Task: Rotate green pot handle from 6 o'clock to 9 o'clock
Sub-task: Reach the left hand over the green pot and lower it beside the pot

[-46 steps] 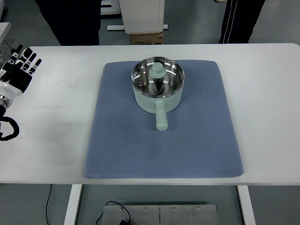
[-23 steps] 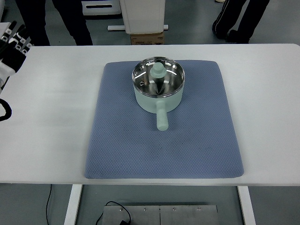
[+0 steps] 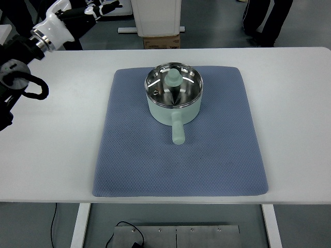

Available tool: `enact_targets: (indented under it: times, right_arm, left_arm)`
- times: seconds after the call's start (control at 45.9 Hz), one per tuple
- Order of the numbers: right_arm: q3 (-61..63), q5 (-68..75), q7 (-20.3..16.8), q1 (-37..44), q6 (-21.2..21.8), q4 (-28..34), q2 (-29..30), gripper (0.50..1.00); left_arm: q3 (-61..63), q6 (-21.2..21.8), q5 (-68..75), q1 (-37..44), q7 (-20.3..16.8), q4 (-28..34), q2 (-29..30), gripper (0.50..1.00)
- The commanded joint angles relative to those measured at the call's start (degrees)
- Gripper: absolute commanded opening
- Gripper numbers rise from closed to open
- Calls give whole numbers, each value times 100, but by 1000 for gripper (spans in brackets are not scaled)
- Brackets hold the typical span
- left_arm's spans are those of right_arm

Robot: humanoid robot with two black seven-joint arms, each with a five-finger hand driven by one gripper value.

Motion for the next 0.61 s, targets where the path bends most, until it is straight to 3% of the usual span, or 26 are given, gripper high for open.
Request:
enact_targets:
  times: [0.0,0.044,0.283,0.371,0.589]
  right_arm:
    - [-5,0,0,0,-1,0,0,1000]
    - [4,0,0,0,-1,0,0,1000]
    - [4,0,0,0,-1,0,0,1000]
    - [4,0,0,0,-1,0,0,1000]
    - [4,0,0,0,-1,0,0,1000]
  left_arm:
    - [124,-56,78,-61,145,-204,-48,1000]
    - [343,-231,227,-158,373,-537,-180,1000]
    - [986,-513,579,-536,576,-942,-567,1000]
    - [1372,-776,710,-702,848,-1100,-742,1000]
    - [1829,-796,1053,-966,1349,-1144,-769,1000]
